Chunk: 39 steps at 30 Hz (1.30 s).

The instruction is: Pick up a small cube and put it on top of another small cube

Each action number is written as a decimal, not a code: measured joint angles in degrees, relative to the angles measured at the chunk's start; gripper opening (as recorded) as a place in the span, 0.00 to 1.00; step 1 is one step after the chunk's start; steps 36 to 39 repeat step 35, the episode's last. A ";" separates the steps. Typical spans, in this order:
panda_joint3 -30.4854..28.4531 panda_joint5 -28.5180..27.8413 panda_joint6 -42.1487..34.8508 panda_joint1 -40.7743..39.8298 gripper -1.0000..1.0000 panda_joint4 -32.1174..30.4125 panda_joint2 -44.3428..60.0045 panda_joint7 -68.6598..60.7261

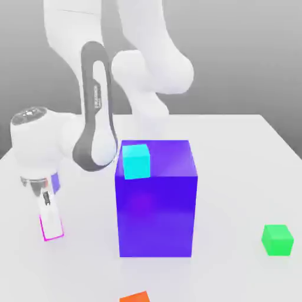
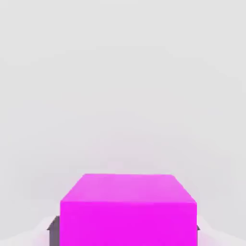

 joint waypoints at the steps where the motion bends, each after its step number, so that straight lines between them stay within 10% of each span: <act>1: -0.55 -1.21 -1.63 0.27 0.00 -0.40 -2.04 0.90; 23: 26.43 -3.57 -16.22 42.72 0.00 11.94 -8.09 -40.86; 31: 25.00 -17.23 -9.74 50.22 0.00 11.15 2.31 -41.08; 32: 24.41 -18.50 -8.66 50.61 1.00 11.23 3.64 -40.23; 39: 24.41 -18.50 -8.66 50.61 1.00 11.23 3.64 -40.23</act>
